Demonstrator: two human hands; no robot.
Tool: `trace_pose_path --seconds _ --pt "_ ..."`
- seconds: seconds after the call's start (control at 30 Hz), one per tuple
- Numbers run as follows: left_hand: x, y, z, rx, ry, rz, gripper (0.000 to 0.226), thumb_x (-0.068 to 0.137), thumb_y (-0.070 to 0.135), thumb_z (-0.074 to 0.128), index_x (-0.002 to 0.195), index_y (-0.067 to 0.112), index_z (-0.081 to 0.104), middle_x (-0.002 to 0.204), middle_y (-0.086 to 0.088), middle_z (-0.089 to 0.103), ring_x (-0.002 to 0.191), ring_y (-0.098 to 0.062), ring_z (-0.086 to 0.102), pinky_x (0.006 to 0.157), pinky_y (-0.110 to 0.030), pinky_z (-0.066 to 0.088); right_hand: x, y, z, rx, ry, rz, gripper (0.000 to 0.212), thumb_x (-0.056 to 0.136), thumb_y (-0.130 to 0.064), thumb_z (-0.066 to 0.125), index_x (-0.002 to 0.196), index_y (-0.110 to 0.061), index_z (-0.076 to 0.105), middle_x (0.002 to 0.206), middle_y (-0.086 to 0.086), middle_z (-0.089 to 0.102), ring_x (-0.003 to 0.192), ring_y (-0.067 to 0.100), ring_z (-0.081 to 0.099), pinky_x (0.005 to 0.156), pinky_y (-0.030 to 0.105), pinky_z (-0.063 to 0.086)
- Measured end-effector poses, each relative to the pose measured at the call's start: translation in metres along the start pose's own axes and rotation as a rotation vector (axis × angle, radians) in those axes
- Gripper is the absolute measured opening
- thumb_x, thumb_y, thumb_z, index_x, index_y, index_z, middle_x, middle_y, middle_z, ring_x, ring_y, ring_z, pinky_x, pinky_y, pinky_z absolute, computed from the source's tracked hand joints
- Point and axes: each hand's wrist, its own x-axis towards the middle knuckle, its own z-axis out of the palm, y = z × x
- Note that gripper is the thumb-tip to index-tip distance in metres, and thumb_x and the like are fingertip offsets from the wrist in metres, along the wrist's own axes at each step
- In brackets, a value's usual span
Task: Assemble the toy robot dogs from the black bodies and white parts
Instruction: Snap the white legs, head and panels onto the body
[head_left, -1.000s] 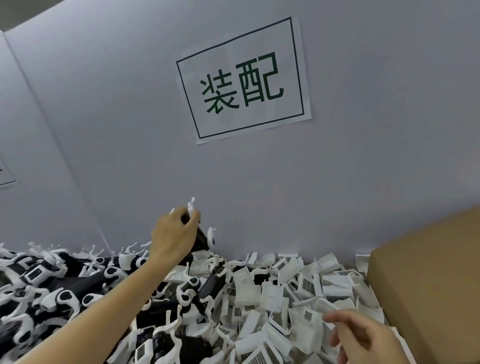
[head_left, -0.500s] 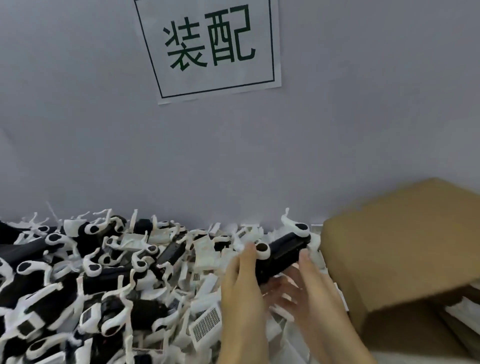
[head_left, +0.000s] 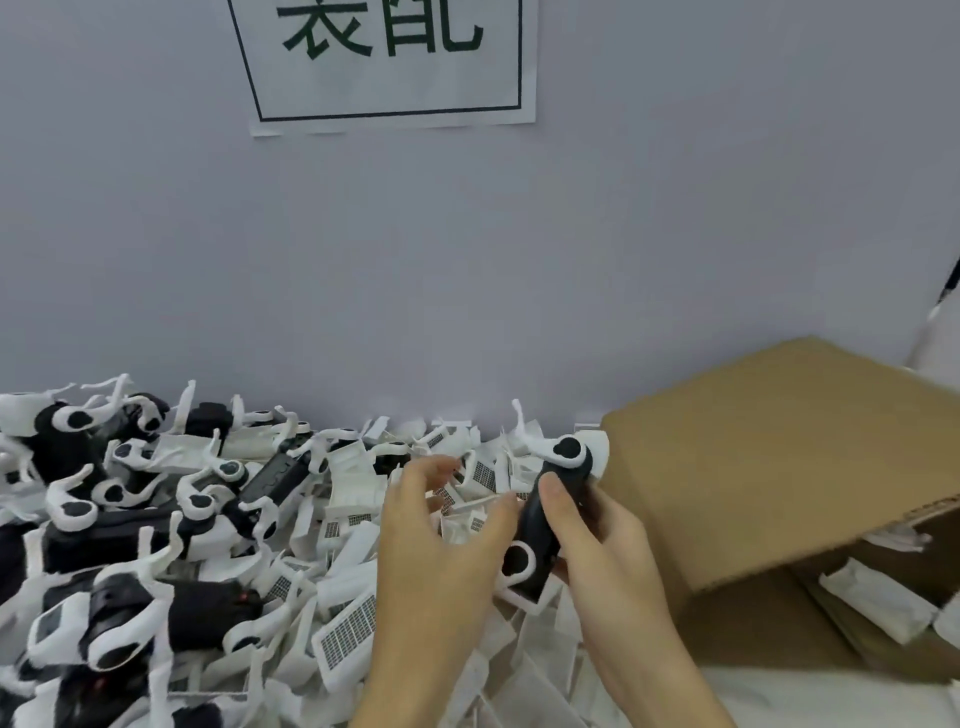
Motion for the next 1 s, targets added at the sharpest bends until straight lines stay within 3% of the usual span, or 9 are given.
trace_pose_path --seconds 0.07,0.17,0.27,0.33,0.4,0.6,0.7,0.8,1.0 --pt "0.004 0.000 -0.003 0.068 -0.079 0.090 0.005 0.086 0.034 0.070 0.090 0.032 0.070 0.093 0.019 0.069 0.091 0.006 0.061 0.079 -0.021 0.047 -0.001 -0.003 0.002 -0.112 -0.002 -0.106 0.017 0.094 -0.034 0.067 0.093 -0.018 0.073 0.088 -0.004 0.078 0.086 0.009 0.073 0.078 0.027 0.057" --pt "0.004 0.000 -0.003 0.122 -0.253 0.127 0.038 0.095 0.035 0.050 0.063 0.017 0.059 0.054 0.009 0.055 0.055 -0.004 0.049 0.059 -0.029 0.041 -0.004 -0.006 0.005 -0.247 0.011 -0.232 0.009 0.091 -0.030 0.070 0.092 -0.021 0.069 0.082 -0.010 0.075 0.077 0.003 0.071 0.065 0.015 0.051" --pt "0.005 0.003 -0.004 -0.102 -0.351 0.038 0.034 0.093 0.029 0.047 0.067 0.015 0.064 0.062 -0.009 0.059 0.062 -0.010 0.056 0.056 -0.036 0.045 -0.007 -0.008 0.007 -0.396 -0.008 -0.299 0.020 0.092 -0.032 0.069 0.111 -0.031 0.065 0.092 -0.014 0.074 0.088 0.003 0.070 0.072 0.020 0.055" --pt "0.006 0.003 -0.005 -0.246 -0.410 -0.040 0.025 0.093 0.024 0.057 0.074 0.023 0.073 0.068 0.000 0.068 0.066 -0.010 0.064 0.057 -0.024 0.048 -0.007 -0.008 0.008 -0.502 -0.040 -0.317 0.042 0.092 -0.030 0.069 0.132 -0.031 0.056 0.104 -0.012 0.072 0.098 0.005 0.068 0.081 0.027 0.057" --pt "0.008 -0.002 -0.002 -0.266 -0.391 -0.085 0.012 0.083 0.031 0.070 0.089 0.023 0.077 0.079 0.000 0.075 0.074 -0.015 0.070 0.066 -0.029 0.051 -0.006 -0.009 0.009 -0.635 -0.080 -0.330 0.065 0.088 -0.026 0.070 0.146 -0.032 0.042 0.118 -0.013 0.064 0.112 0.006 0.062 0.091 0.032 0.055" --pt "0.014 -0.009 -0.004 -0.466 -0.239 -0.221 0.016 0.094 0.021 0.068 0.102 0.012 0.079 0.095 -0.013 0.079 0.093 -0.028 0.076 0.084 -0.040 0.058 -0.010 -0.004 0.017 -0.803 -0.174 -0.410 0.091 0.087 -0.032 0.069 0.160 -0.032 0.014 0.133 -0.022 0.035 0.134 -0.001 0.030 0.112 0.019 0.034" --pt "0.016 -0.010 -0.006 -0.529 -0.156 -0.217 0.017 0.091 0.026 0.070 0.100 0.014 0.079 0.095 -0.013 0.079 0.091 -0.029 0.077 0.078 -0.036 0.056 -0.011 0.001 0.021 -0.799 -0.147 -0.374 0.079 0.086 -0.041 0.070 0.154 -0.030 0.030 0.131 -0.017 0.044 0.130 0.006 0.042 0.106 0.031 0.044" --pt "0.017 -0.011 -0.006 -0.550 -0.117 -0.210 0.016 0.090 0.026 0.071 0.098 0.014 0.079 0.096 -0.012 0.079 0.093 -0.029 0.077 0.082 -0.038 0.057 -0.010 0.004 0.022 -0.745 -0.110 -0.364 0.055 0.081 -0.041 0.076 0.130 -0.038 0.052 0.115 -0.021 0.056 0.113 -0.001 0.054 0.091 0.021 0.051" --pt "0.019 -0.015 -0.004 -0.531 -0.135 -0.195 0.013 0.091 0.027 0.072 0.095 0.019 0.081 0.094 -0.010 0.079 0.090 -0.027 0.077 0.068 -0.029 0.059 -0.012 0.004 0.021 -0.720 -0.076 -0.413 0.042 0.076 -0.042 0.078 0.115 -0.044 0.063 0.100 -0.020 0.066 0.102 0.002 0.062 0.083 0.025 0.054"
